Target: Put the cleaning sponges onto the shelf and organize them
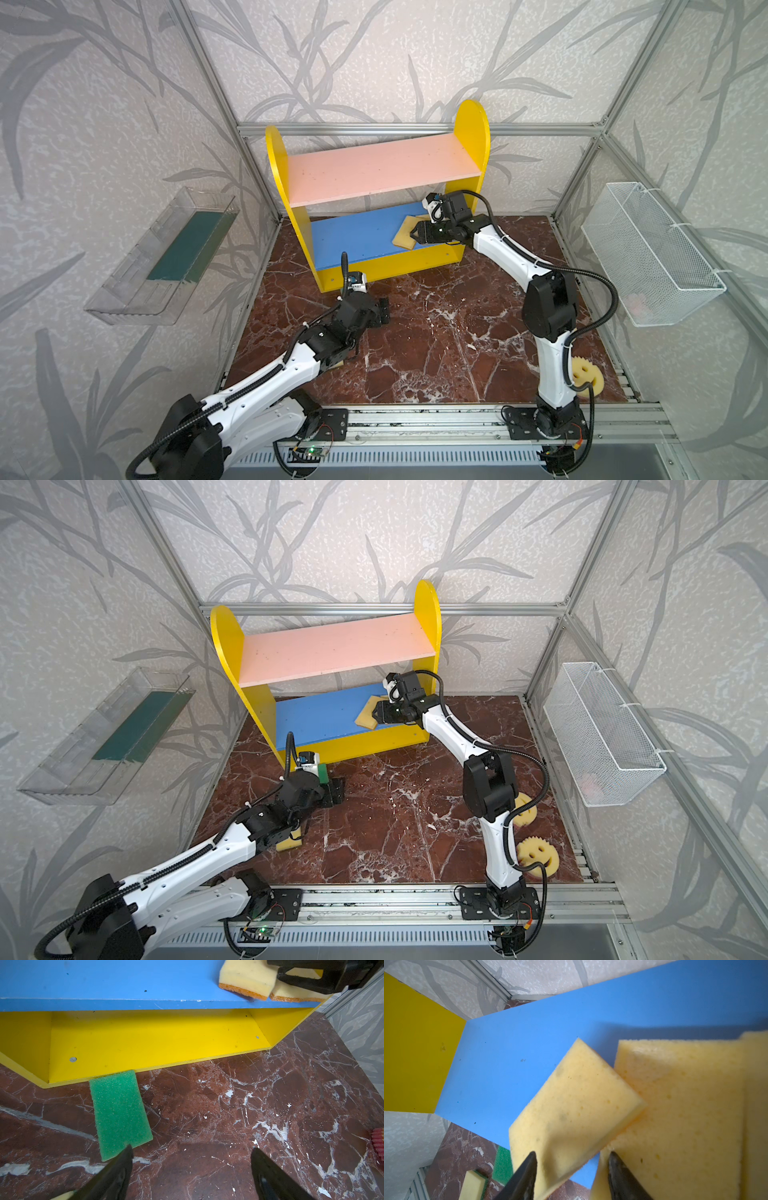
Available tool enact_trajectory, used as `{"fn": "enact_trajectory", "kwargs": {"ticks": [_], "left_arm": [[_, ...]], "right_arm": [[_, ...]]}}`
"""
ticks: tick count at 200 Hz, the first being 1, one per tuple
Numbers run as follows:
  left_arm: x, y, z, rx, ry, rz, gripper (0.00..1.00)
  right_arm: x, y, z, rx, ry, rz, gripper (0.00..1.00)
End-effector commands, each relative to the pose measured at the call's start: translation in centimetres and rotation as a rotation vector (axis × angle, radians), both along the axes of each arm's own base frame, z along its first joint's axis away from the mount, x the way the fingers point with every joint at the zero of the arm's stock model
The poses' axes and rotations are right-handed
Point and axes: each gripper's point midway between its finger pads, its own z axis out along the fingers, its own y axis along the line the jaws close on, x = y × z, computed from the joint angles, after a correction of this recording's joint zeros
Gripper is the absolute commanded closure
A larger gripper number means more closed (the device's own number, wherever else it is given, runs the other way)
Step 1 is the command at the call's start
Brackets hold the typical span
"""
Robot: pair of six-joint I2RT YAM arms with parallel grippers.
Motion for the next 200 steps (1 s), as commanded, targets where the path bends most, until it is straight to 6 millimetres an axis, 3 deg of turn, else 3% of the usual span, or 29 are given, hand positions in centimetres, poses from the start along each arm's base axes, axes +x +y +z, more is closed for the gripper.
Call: {"fn": "enact_trajectory", "kwargs": {"ticks": [1, 77, 118, 164, 200], "left_arm": [[0.9, -0.3, 1.7, -0.027, -0.036, 0.022, 0.1], [1.5, -0.4, 1.9, -0.02, -0.041, 0.025, 0.1], [1.1, 0.2, 2.1, -0.033, -0.049, 0.032, 0.1], [0.3, 1.0, 2.1, -0.065, -0.054, 0.041, 0.11], [-0.3, 1.3, 1.5, -0.083, -0.048, 0.042, 0.11]], "right_arm": [[-0.1, -3.6, -0.5, -0.066, 0.023, -0.076, 0.45], [0.1, -2.3, 4.6, 0.035, -0.039, -0.014, 0.35], [-2.2, -1.5, 6.8, 0.088, -0.034, -0.001, 0.34], [-5.2, -1.4, 4.9, 0.2, 0.084, -0.119, 0.34], [-6.8, 0.6, 4.0, 0.26, 0.13, -0.117, 0.33]]}}
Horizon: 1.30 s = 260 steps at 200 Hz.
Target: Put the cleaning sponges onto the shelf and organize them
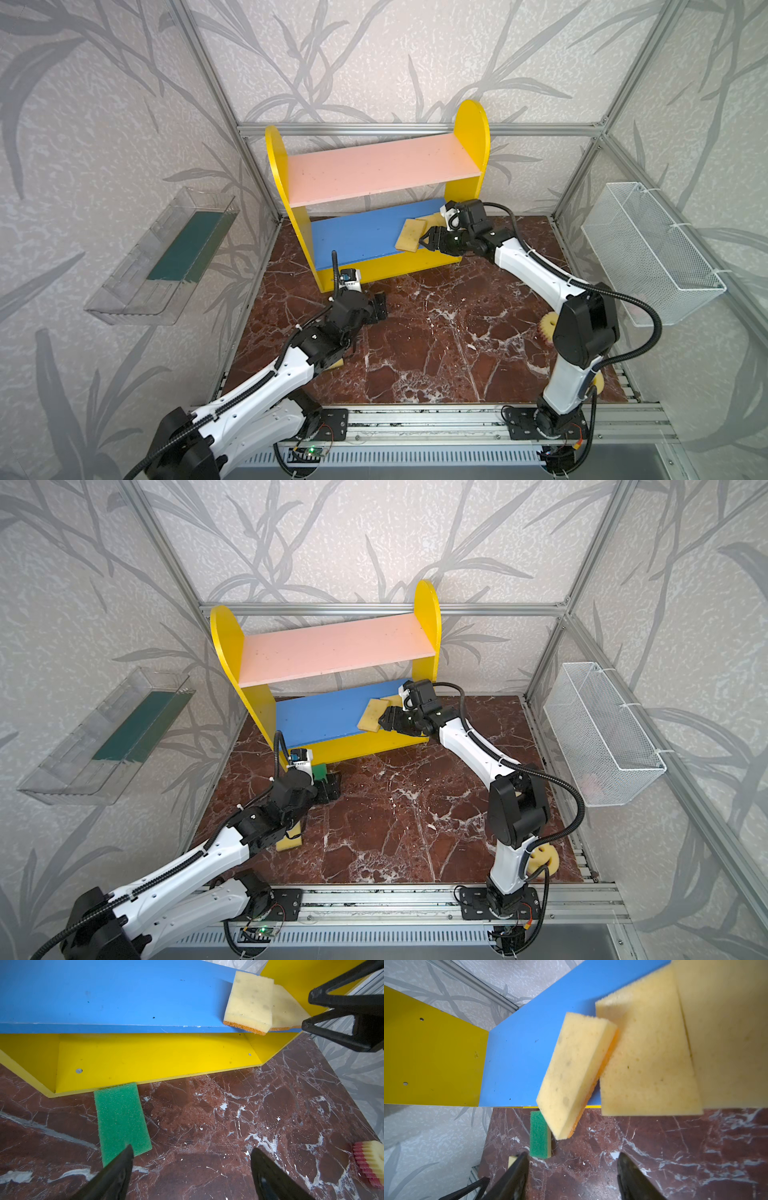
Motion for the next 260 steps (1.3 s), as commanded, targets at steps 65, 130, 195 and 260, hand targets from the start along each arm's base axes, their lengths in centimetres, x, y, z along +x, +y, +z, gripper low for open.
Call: {"fn": "enact_trajectory", "kwargs": {"ticks": [65, 130, 195, 260], "left_arm": [[-1.1, 0.7, -0.2, -0.036, 0.01, 0.003, 0.11], [-1.6, 1.3, -0.4, -0.028, 0.01, 0.012, 0.11], [-1.6, 1.2, -0.8, -0.033, 0.017, 0.012, 0.11], [-1.6, 1.3, -0.6, -0.029, 0.012, 0.016, 0.11]], "right_arm": [[1.3, 2.8, 0.4, 0.135, 0.018, -0.067, 0.35], [2.5, 4.1, -1.2, 0.187, 0.068, -0.077, 0.4], [3.1, 4.6, -1.9, 0.205, 0.08, -0.074, 0.7], [2.5, 5.2, -0.5, 0.195, 0.046, -0.005, 0.82]]}}
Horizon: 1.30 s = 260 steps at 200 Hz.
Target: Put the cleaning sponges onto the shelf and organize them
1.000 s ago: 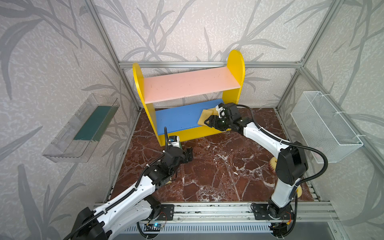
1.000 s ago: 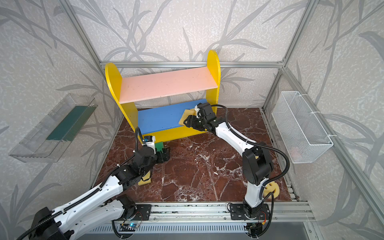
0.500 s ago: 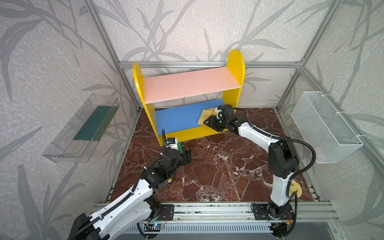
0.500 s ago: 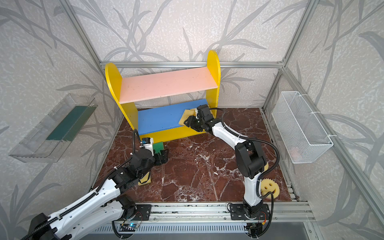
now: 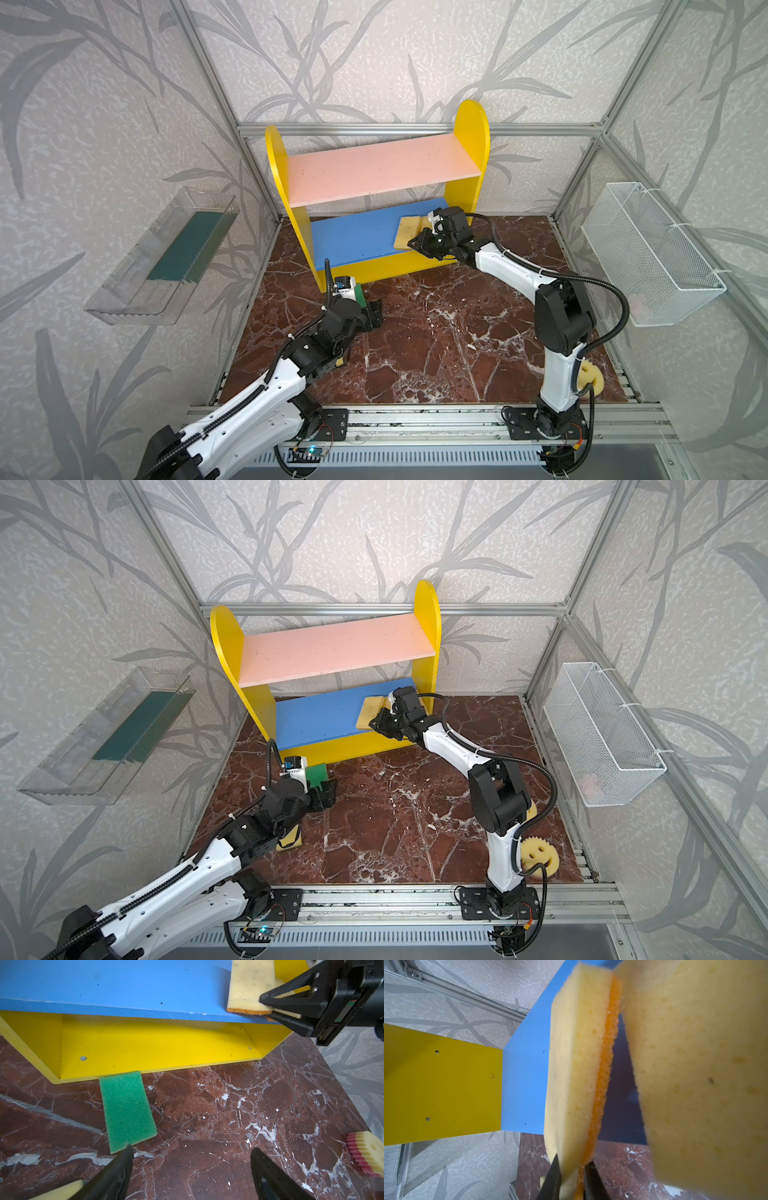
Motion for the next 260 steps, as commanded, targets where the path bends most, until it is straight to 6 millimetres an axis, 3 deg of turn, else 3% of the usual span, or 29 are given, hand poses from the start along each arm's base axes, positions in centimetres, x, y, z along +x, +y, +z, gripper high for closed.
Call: {"fn": "enact_trajectory", "kwargs": {"ticks": [1, 39, 81, 137, 167, 217, 260], "left_arm": [[0.0, 0.4, 0.0, -0.009, 0.005, 0.024, 0.11], [0.3, 0.3, 0.1, -0.001, 0.002, 0.024, 0.11], [0.6, 0.0, -0.1, -0.001, 0.012, 0.021, 0.11], [1.1, -0.3, 0.3, 0.005, 0.009, 0.019, 0.11], [1.7, -0.5, 1.0, 0.0, 0.002, 0.022, 0.1], [4.1, -1.1, 2.8, -0.028, -0.021, 0.021, 0.11], [7.9, -2.4, 3.7, -0.001, -0.04, 0.027, 0.12]], "right_arm": [[0.1, 0.7, 1.6, 0.006, -0.048, 0.052, 0.82], [-0.4, 2.4, 2.3, 0.002, -0.037, 0.165, 0.82], [0.1, 1.5, 1.6, -0.065, -0.028, 0.136, 0.8], [0.1, 1.2, 1.0, -0.119, -0.006, 0.16, 0.51], [-0.1, 0.5, 1.8, -0.146, -0.035, 0.153, 0.44], [-1.6, -1.5, 4.1, -0.185, -0.114, 0.139, 0.41], [-4.2, -3.8, 5.9, -0.144, -0.192, 0.138, 0.39]]}}
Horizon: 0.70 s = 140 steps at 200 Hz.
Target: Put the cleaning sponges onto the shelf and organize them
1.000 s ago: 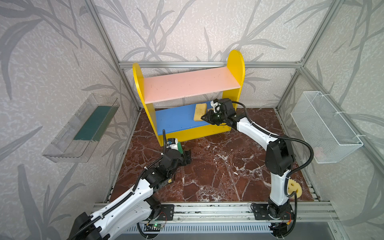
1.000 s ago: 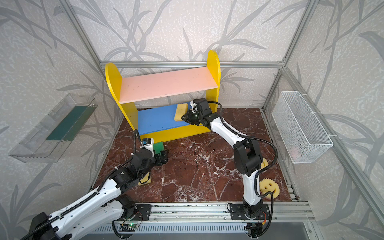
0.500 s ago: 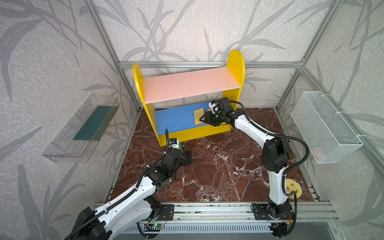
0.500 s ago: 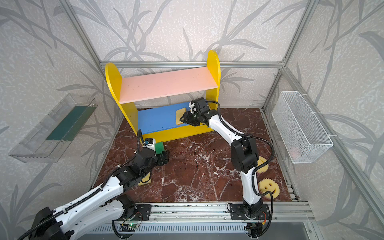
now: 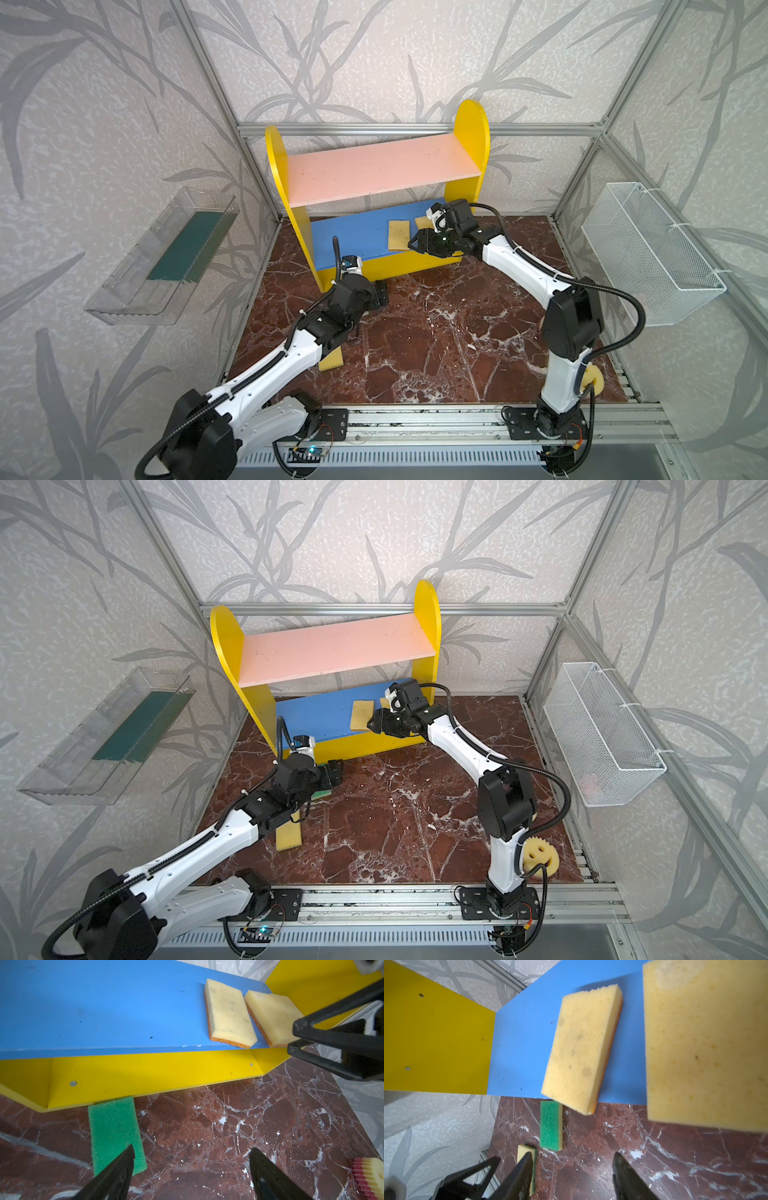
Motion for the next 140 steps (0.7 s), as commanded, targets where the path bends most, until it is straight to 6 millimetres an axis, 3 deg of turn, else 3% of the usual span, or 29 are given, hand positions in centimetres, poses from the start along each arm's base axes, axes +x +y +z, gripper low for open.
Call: {"fn": "enact_trajectory", "kwargs": {"ticks": [1, 10, 15, 26, 70, 110, 140], "left_arm": [[2.5, -0.8, 1.9, -0.015, -0.053, 0.002, 0.12], [3.4, -1.0, 2.0, -0.025, -0.053, 0.007, 0.12], [3.9, -1.2, 2.1, -0.029, -0.054, 0.008, 0.12], [5.0, -1.4, 2.3, -0.031, -0.057, 0.016, 0.12], [9.4, -1.4, 2.1, -0.12, -0.058, 0.041, 0.12], [12.8, -1.2, 2.5, -0.267, -0.072, 0.052, 0.12], [15.2, -0.8, 3.2, -0.35, -0.074, 0.049, 0.12]], "right_arm": [[-1.0, -1.5, 3.3, 0.049, -0.106, 0.008, 0.39], [-1.6, -1.9, 3.1, 0.058, -0.109, 0.012, 0.39], [-2.2, -2.4, 4.3, 0.072, -0.138, 0.013, 0.39], [-3.2, -3.1, 4.4, 0.071, -0.161, 0.017, 0.39], [-7.0, -6.6, 4.2, 0.058, -0.25, -0.006, 0.39], [-9.6, -9.8, 2.9, 0.065, -0.277, -0.059, 0.39], [-11.2, -10.5, 1.1, 0.067, -0.255, -0.055, 0.38]]}}
